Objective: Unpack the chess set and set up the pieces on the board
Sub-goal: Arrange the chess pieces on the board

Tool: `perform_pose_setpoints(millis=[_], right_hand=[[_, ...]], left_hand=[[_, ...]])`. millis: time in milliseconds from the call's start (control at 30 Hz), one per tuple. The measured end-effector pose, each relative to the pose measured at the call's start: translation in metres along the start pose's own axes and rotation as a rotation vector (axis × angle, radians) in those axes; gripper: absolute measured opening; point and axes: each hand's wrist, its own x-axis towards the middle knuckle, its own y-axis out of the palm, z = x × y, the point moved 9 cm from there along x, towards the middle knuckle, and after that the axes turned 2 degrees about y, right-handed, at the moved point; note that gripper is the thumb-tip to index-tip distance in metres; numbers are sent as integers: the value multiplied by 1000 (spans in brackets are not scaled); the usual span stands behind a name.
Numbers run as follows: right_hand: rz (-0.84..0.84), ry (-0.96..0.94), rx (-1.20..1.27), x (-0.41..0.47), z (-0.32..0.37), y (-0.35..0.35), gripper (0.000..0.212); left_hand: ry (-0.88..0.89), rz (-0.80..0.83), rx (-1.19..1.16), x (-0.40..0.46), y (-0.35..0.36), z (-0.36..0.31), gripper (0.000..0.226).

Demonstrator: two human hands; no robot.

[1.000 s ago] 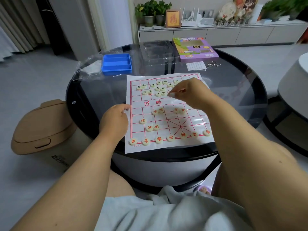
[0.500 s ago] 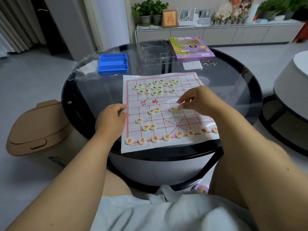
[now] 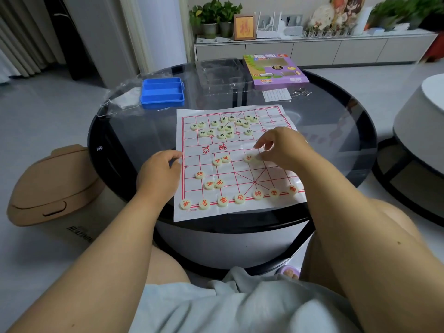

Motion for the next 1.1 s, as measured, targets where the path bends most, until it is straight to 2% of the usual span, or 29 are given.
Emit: perform_pose_setpoints(millis=[267,433,500,733,967,1100], right_hand=[[43,-69,-154,12,20,21,28],[-74,-99,60,5,-2,-15,18],[-94,-70,74,2,-23,-31,17],[26,58,8,-11,-77,-30,12],[100,58,-70,-19,-76,-17,13],[102,59,-60,-20,-76,-18,23]], left_hand=[[9,3,-1,0,0,-1,19],[13,-2,5,2,1,2,21],[13,-4,15,3,2,3,22],[26,-2,34,6,4,7,23],[23,6,26,5,4,6,24],[21,6,22,4,5,5,24]])
